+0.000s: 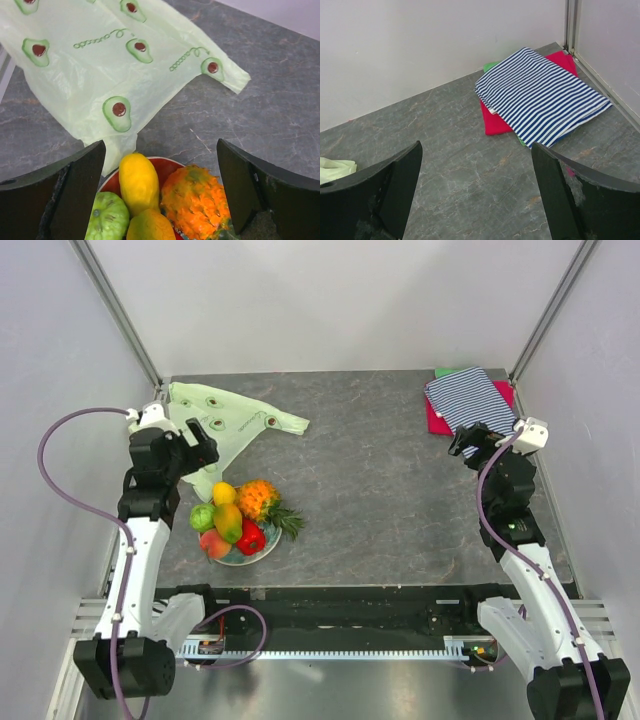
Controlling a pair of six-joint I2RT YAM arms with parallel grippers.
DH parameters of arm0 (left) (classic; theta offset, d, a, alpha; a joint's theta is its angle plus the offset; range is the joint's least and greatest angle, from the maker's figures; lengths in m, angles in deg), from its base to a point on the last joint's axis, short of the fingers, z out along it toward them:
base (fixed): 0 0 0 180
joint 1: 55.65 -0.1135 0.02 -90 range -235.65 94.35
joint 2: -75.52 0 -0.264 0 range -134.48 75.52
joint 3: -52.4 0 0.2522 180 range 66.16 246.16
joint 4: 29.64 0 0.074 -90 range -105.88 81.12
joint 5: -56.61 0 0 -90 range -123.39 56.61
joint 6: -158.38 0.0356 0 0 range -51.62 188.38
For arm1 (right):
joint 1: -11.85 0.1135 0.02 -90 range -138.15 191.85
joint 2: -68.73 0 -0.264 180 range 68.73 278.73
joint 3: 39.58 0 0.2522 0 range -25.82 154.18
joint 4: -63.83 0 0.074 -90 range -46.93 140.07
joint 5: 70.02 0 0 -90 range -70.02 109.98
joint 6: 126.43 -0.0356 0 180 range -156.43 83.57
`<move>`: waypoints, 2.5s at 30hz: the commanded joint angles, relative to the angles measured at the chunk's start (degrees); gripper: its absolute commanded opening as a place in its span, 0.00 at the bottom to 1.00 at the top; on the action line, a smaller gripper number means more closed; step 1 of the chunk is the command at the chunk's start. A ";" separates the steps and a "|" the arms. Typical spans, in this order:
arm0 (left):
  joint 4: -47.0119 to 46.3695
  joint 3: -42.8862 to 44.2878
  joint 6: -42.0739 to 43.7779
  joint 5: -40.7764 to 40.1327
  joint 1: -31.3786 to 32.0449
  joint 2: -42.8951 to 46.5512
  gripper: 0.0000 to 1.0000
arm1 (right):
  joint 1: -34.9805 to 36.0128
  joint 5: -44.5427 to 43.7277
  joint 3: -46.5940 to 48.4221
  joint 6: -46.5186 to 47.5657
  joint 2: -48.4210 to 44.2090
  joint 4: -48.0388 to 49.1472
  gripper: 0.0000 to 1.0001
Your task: Place the fruits into the plastic bag
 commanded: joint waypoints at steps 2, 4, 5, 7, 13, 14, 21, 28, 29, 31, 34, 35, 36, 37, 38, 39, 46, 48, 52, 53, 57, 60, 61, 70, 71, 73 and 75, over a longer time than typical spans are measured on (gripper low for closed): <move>-0.14 1.58 -5.80 2.96 -5.25 -2.94 0.99 | 0.05 -1.84 0.71 -0.72 -0.70 -0.94 0.98; -0.58 1.14 -7.12 3.85 -7.27 -3.73 0.99 | 0.13 -2.10 0.62 -0.90 -0.96 -0.93 0.98; -0.49 0.97 -7.39 5.42 -7.97 -4.52 0.99 | 0.13 -2.10 0.62 -0.90 -1.05 -0.94 0.98; -0.75 0.09 -7.48 6.32 -9.21 -5.05 0.99 | 0.05 -2.10 0.79 -0.99 -1.05 -1.20 0.98; -5.31 -5.27 -16.52 12.88 -18.60 -10.50 0.97 | 0.13 -1.05 0.79 -1.78 -0.52 -1.46 0.98; -6.89 -7.01 -17.75 15.87 -20.27 -11.12 0.95 | 0.05 -0.79 0.88 -1.78 -0.43 -1.64 0.98; -12.44 -8.35 -19.08 11.32 -20.37 -18.14 0.88 | 0.05 -0.26 0.97 -2.13 -1.22 -1.73 0.98; -17.88 -10.46 -19.70 11.76 -20.37 -25.35 0.87 | 0.05 0.36 0.88 -2.13 -1.75 -1.55 0.98; -18.50 -10.63 -19.61 12.29 -20.37 -26.32 0.86 | 0.13 0.36 0.80 -2.22 -1.93 -1.64 0.98; -20.95 -10.72 -18.99 12.03 -20.28 -26.68 0.86 | 0.05 0.45 0.71 -2.22 -2.19 -1.64 0.98; -21.15 -9.85 -18.47 13.08 -20.37 -28.78 0.85 | 0.13 0.62 0.79 -2.13 -1.84 -1.55 0.98; -21.15 -9.15 -18.29 13.43 -20.28 -30.70 0.84 | 0.13 0.80 0.88 -2.22 -1.75 -1.55 0.98; -21.15 -8.97 -18.20 13.61 -20.28 -31.50 0.84 | 0.13 0.71 0.88 -2.13 -1.66 -1.55 0.98; -21.23 -8.88 -18.20 14.40 -20.37 -32.38 0.84 | 0.13 0.71 0.97 -1.96 -1.66 -1.55 0.98; -22.97 -8.88 -17.94 15.10 -20.28 -33.00 0.84 | 0.13 0.62 0.97 -2.04 -1.75 -1.64 0.98; -24.64 -8.97 -17.59 15.80 -20.37 -33.96 0.84 | 0.13 0.62 0.97 -1.95 -1.75 -1.64 0.98; -29.05 -5.45 -16.53 24.14 -20.37 -41.17 0.71 | 0.13 0.89 1.06 -1.87 -1.66 -1.90 0.98; -31.77 -5.36 -16.71 26.26 -20.37 -41.97 0.61 | 0.13 0.80 0.97 -1.95 -1.66 -1.82 0.98; -35.29 -2.03 -16.18 33.01 -20.28 -45.74 0.25 | 0.13 1.15 1.15 -1.95 -1.14 -1.99 0.98; -35.82 -0.28 -16.44 34.51 -20.28 -47.06 0.17 | 0.13 1.15 1.23 -1.95 -0.88 -2.34 0.98; -43.63 1.40 -20.92 40.15 -20.02 -47.25 0.02 | 0.05 0.98 2.98 -1.78 -0.26 -3.22 0.98; -45.58 4.65 -23.29 42.44 -18.88 -47.16 0.02 | 0.13 2.29 4.83 -2.30 0.36 -4.45 0.98; -45.84 6.22 -23.82 43.05 -17.75 -47.07 0.02 | 0.13 2.90 5.19 -2.57 0.44 -5.06 0.98; -53.04 12.04 -39.19 47.62 -7.12 -43.57 0.02 | 0.13 21.96 4.14 -13.36 0.45 -1.40 0.97; -53.48 11.87 -42.34 47.97 -5.88 -42.94 0.02 | 0.05 24.24 1.70 -16.16 0.88 0.71 0.96; -54.89 10.47 -45.35 48.33 -2.47 -40.32 0.02 | 0.05 32.04 -1.65 -25.99 1.76 10.68 0.94; -56.29 9.06 -49.74 48.50 -0.08 -38.73 0.02 | 0.40 36.81 -7.62 -33.56 4.48 20.46 0.91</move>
